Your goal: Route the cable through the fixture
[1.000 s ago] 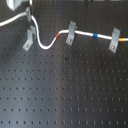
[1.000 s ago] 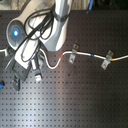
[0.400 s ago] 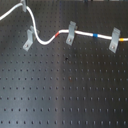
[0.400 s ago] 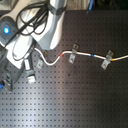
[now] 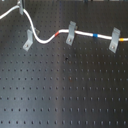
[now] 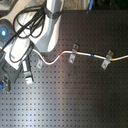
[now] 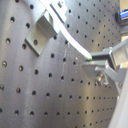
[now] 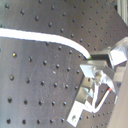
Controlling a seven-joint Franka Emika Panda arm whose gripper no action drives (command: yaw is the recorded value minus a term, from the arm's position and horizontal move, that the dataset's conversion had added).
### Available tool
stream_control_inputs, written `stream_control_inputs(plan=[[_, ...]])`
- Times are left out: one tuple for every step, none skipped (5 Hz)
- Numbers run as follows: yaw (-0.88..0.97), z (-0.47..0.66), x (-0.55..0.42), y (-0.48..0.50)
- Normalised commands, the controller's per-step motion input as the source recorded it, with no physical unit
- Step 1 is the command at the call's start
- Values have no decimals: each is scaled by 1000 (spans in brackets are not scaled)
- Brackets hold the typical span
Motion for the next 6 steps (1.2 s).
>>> stream_control_inputs(plan=[[0,460,27,188],[63,396,-235,266],[157,279,-189,361],[189,280,-112,409],[100,226,273,332],[0,21,0,0]])
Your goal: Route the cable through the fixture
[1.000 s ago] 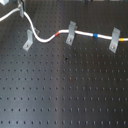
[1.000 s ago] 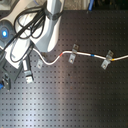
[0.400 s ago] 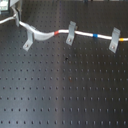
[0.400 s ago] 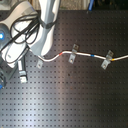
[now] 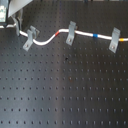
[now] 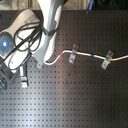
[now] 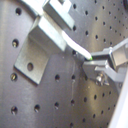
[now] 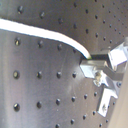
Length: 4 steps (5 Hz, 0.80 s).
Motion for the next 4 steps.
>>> stream_control_inputs(plan=[[0,66,0,1],[0,71,0,1],[0,73,0,1],[0,60,0,1]])
